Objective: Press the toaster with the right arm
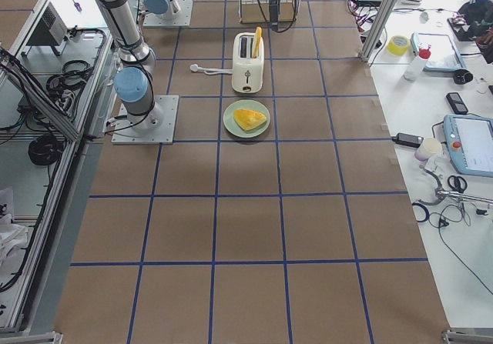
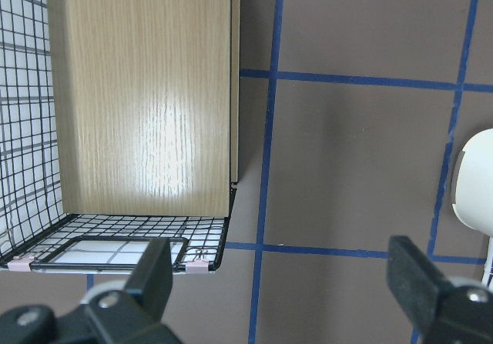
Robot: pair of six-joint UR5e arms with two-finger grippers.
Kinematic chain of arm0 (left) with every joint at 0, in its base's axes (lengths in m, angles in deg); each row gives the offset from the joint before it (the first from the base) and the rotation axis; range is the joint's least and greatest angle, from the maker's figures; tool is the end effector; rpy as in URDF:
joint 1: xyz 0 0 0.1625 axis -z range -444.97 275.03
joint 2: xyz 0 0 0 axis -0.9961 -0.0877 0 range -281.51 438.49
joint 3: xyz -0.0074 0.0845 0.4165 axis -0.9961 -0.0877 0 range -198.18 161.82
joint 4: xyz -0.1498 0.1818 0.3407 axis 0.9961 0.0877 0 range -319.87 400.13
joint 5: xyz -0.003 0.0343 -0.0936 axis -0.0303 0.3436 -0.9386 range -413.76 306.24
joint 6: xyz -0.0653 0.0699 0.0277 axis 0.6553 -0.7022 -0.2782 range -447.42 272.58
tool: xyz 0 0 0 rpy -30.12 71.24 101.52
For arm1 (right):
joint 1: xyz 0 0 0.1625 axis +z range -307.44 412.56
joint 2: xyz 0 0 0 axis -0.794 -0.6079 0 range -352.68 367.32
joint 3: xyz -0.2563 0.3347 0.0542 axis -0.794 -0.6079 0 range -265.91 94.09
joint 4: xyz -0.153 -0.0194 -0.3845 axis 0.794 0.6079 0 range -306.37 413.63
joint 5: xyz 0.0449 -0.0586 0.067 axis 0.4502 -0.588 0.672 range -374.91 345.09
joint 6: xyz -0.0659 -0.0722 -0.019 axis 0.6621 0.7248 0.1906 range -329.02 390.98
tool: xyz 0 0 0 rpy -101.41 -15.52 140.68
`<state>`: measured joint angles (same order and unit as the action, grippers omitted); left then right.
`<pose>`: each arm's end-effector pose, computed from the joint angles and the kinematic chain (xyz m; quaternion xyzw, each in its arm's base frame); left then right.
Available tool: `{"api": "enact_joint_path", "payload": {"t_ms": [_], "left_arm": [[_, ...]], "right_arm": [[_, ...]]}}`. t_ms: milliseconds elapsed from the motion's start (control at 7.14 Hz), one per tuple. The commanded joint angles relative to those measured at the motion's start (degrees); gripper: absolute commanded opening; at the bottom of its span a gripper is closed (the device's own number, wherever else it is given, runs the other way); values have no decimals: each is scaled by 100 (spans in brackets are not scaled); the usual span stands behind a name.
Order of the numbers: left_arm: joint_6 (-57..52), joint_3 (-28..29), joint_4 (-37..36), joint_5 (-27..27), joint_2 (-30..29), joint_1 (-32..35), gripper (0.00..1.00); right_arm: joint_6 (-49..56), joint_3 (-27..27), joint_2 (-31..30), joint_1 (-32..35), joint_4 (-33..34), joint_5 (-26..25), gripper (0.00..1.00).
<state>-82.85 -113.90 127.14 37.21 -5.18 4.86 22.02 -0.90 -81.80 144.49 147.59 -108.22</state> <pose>-0.1302 -0.4515 0.4960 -0.0416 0.9986 -0.0318 0.0072 0.1447 -0.5058 0.5312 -0.0632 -0.9951 0.0727 0.0219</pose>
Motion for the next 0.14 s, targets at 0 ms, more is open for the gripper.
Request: {"api": "enact_joint_path", "payload": {"t_ms": [0], "left_arm": [[0,0,0,0,0,0,100]], "right_arm": [[0,6,0,0,-1,-4,100]]}}
